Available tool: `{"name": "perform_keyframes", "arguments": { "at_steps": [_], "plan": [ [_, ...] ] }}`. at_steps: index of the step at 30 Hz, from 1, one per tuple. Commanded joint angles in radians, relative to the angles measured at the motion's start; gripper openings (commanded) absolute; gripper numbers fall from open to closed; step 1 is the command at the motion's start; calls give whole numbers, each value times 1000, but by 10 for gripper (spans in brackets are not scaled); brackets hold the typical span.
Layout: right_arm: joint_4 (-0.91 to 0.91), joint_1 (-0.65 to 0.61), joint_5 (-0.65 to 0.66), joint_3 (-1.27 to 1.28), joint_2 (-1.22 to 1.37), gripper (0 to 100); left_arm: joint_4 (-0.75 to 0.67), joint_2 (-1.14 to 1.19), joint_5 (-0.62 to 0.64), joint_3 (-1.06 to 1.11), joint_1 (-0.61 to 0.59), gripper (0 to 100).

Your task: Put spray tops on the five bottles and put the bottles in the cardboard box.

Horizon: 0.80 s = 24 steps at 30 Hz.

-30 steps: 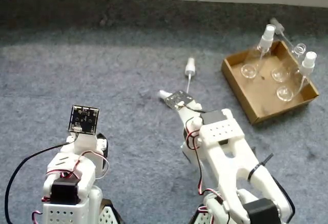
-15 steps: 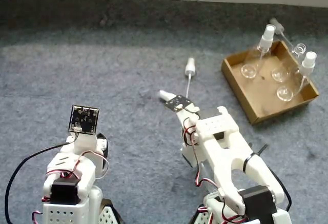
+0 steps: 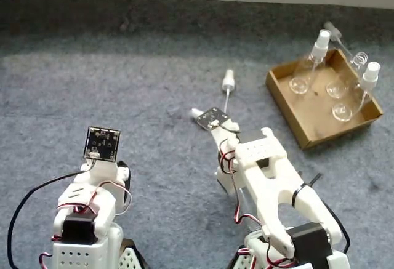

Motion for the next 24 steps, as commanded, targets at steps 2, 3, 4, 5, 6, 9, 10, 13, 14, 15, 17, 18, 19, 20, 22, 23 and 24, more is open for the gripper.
{"name": "perform_keyframes", "arguments": {
  "at_steps": [2, 3, 4, 5, 6, 9, 10, 13, 14, 15, 17, 18, 19, 20, 22, 23, 24],
  "plan": [
    [47, 15, 5, -56, 1, 252, -31, -2, -6, 2, 18, 8],
    [47, 15, 5, -53, 1, 252, -31, -2, -6, 2, 18, 8],
    [47, 15, 5, -53, 1, 252, -31, -2, -6, 2, 18, 8],
    [47, 15, 5, -51, 1, 252, -31, -2, -6, 2, 18, 8],
    [47, 15, 5, -51, 1, 252, -31, -2, -6, 2, 18, 8],
    [47, 15, 5, -53, 1, 252, -31, -2, -6, 2, 18, 8],
    [47, 15, 5, -54, 1, 252, -31, -2, -6, 2, 18, 8],
    [45, 15, 8, -56, 1, 207, -31, -2, -6, 2, 18, 8],
    [45, 15, 9, -56, 1, 183, -31, -2, -6, 2, 18, 8],
    [45, 13, 9, -56, 1, 164, -31, -2, -6, 2, 18, 8],
    [45, 13, 9, -56, 1, 144, -31, -2, -6, 2, 18, 8],
    [45, 13, 9, -56, 1, 144, -31, -2, -6, 2, 18, 8],
    [45, 15, 9, -56, -5, 144, -31, -2, -6, 2, 18, 8],
    [47, 16, 9, -58, -10, 144, -31, -2, -6, 2, 18, 8],
    [53, 16, 6, -74, -22, 142, -31, -2, -6, 2, 18, 8],
    [54, 16, 5, -88, -38, 142, -31, -2, -6, 2, 18, 8],
    [56, 16, 5, -102, -59, 142, -31, -2, -6, 2, 18, 8]
  ]
}}
